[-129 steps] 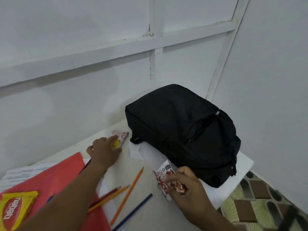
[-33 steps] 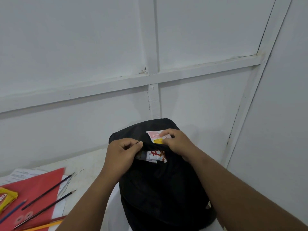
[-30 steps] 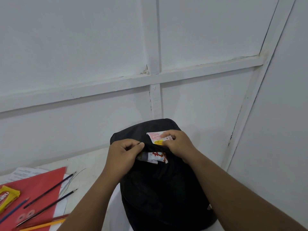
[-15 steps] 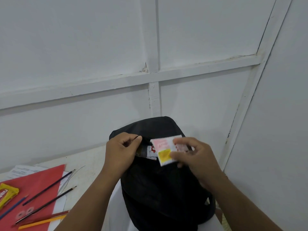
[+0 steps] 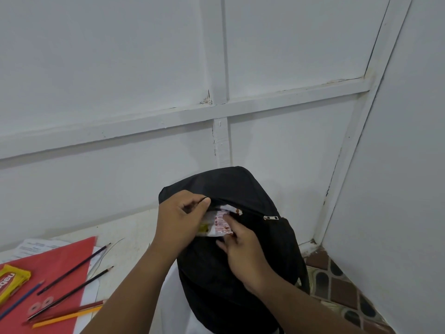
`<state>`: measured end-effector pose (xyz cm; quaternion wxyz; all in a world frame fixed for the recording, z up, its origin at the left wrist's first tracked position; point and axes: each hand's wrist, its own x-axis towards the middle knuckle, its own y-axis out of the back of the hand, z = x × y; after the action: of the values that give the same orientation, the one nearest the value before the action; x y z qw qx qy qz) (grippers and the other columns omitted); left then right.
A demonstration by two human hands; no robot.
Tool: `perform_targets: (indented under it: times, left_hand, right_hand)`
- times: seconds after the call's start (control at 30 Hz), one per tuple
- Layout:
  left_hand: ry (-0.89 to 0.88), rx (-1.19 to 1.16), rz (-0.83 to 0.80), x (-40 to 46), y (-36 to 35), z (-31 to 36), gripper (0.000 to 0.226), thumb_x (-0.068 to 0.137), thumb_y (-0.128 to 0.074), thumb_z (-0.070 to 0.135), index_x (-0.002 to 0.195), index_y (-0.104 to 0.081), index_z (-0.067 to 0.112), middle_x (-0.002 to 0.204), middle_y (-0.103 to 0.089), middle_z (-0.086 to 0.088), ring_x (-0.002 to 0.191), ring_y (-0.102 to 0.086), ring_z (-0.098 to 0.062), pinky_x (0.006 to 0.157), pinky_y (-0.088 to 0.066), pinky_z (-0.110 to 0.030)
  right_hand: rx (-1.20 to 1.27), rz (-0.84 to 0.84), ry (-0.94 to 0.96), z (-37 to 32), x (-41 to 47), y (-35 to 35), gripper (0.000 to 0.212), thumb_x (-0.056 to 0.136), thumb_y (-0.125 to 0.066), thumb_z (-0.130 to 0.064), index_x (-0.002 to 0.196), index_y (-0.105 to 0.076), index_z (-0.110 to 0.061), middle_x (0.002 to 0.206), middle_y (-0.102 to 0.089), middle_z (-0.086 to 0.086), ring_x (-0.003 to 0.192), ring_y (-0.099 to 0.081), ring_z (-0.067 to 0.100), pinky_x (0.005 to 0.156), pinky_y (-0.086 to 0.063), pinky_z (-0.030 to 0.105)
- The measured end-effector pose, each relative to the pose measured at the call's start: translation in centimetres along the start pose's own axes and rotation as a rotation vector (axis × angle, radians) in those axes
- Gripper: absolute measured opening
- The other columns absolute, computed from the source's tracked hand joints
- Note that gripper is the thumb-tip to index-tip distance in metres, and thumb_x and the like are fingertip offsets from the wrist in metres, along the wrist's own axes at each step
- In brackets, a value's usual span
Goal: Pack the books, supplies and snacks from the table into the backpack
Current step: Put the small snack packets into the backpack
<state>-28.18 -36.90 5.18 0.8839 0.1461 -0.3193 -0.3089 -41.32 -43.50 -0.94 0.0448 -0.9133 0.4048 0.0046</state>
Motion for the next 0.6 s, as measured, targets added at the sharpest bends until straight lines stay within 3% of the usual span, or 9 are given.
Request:
perform_targets:
  times: [0.1,0.27,0.37,0.5,0.6]
  left_hand:
    - [0.005,0.004,-0.018,-0.2,0.1,-0.2,0.008,0.087,-0.074,0.017,0.081,-0.078,0.022,0.077,-0.071,0.01,0.078,-0.066,-0.009,0.071,-0.05,-0.017]
    - [0.024,-0.039,-0.012,-0.6,0.0,-0.8,0.011,0.086,-0.075,0.014,0.079,-0.078,0.021,0.075,-0.07,0.006,0.073,-0.065,-0.014,0.069,-0.051,-0.023]
    - [0.048,-0.056,-0.027,-0.7,0.0,-1.1,0.011,0.087,-0.074,0.014,0.079,-0.078,0.022,0.076,-0.07,0.006,0.072,-0.065,-0.013,0.069,-0.051,-0.025]
    - [0.128,-0.097,-0.052,-0.8,-0.1,-1.1,0.01,0.088,-0.073,0.016,0.082,-0.079,0.022,0.08,-0.073,0.007,0.076,-0.069,-0.012,0.074,-0.055,-0.027]
    - [0.204,-0.13,-0.083,-1.0,-0.3,-1.3,0.011,0.089,-0.071,0.019,0.083,-0.079,0.023,0.082,-0.075,0.007,0.079,-0.071,-0.011,0.078,-0.057,-0.031]
  right_hand:
    - [-0.084,0.021,0.04,-0.1,1.0,-0.4,0.047,0.101,-0.046,0.004,0.121,-0.062,-0.035,0.115,-0.068,-0.011,0.104,-0.068,0.007,0.081,-0.058,0.022]
    - [0.044,0.344,0.004,0.0,2.0,-0.9,0.016,0.085,-0.075,-0.004,0.094,-0.062,-0.007,0.087,-0.07,0.018,0.065,-0.073,0.025,0.059,-0.06,0.029]
    - [0.018,0.276,0.011,0.6,2.7,-1.7,0.009,0.087,-0.073,-0.005,0.08,-0.069,-0.009,0.077,-0.072,0.016,0.064,-0.071,0.023,0.058,-0.056,0.026]
    - [-0.093,0.009,0.083,1.1,2.6,-1.7,0.033,0.096,-0.058,-0.003,0.118,-0.071,-0.024,0.104,-0.075,-0.011,0.093,-0.067,-0.004,0.086,-0.052,0.017]
    - [-0.215,-0.051,0.149,1.1,1.6,-0.5,0.047,0.096,-0.054,-0.002,0.131,-0.064,-0.031,0.112,-0.073,-0.012,0.102,-0.067,0.0,0.094,-0.05,0.017]
